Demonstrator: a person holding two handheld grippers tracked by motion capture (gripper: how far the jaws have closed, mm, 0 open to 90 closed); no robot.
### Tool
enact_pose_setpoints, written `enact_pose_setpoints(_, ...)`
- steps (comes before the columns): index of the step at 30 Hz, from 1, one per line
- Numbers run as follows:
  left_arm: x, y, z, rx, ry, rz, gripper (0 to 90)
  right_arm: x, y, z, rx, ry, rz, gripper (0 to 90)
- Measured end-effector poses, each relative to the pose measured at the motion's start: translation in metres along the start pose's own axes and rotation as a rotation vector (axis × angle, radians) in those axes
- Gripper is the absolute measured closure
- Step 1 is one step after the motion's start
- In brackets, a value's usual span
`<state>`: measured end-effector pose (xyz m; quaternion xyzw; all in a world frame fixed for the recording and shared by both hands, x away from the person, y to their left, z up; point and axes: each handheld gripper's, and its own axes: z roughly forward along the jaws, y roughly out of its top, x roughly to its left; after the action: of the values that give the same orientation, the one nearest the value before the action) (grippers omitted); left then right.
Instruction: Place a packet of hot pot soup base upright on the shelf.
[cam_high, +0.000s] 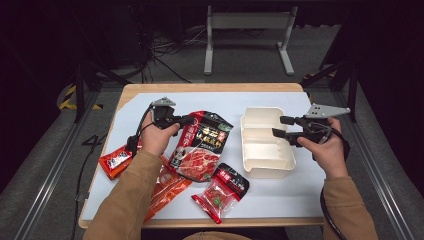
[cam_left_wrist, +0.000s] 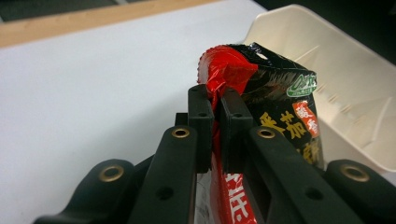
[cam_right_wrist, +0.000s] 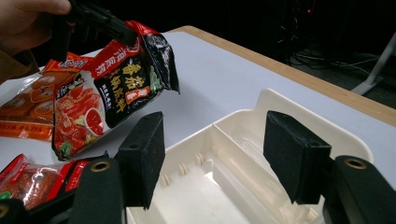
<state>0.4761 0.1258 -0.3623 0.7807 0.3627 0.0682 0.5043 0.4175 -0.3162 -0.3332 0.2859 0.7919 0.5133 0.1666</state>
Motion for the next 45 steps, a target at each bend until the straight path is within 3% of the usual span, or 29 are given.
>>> enact_pose_setpoints(15,-0.037,0.015,-0.031,-0.105,-0.007,0.114,85.3,0.01,0.009,-0.002,-0.024,0.025,-0.012,38.9)
enact_pose_setpoints(20,-0.05,0.016,-0.041,-0.135,0.013,0.158,85.5,0.015,0.013,0.0,-0.029,0.037,-0.024,38.8)
enact_pose_setpoints(27,-0.054,0.014,-0.055,-0.194,0.025,0.183,86.1,0.026,0.021,0.005,-0.04,0.068,-0.045,38.9)
enact_pose_setpoints(32,-0.056,0.011,-0.063,-0.238,0.006,0.198,86.3,0.033,0.027,0.008,-0.046,0.09,-0.054,38.8)
enact_pose_setpoints(37,-0.059,0.007,-0.072,-0.288,-0.024,0.231,86.4,0.043,0.037,0.02,-0.052,0.142,-0.059,39.0)
enact_pose_setpoints(40,-0.062,0.006,-0.076,-0.301,-0.032,0.25,86.5,0.052,0.045,0.03,-0.051,0.177,-0.076,38.6)
enact_pose_setpoints(45,-0.061,0.004,-0.078,-0.306,-0.038,0.24,86.5,0.064,0.056,0.043,-0.044,0.206,-0.1,38.0)
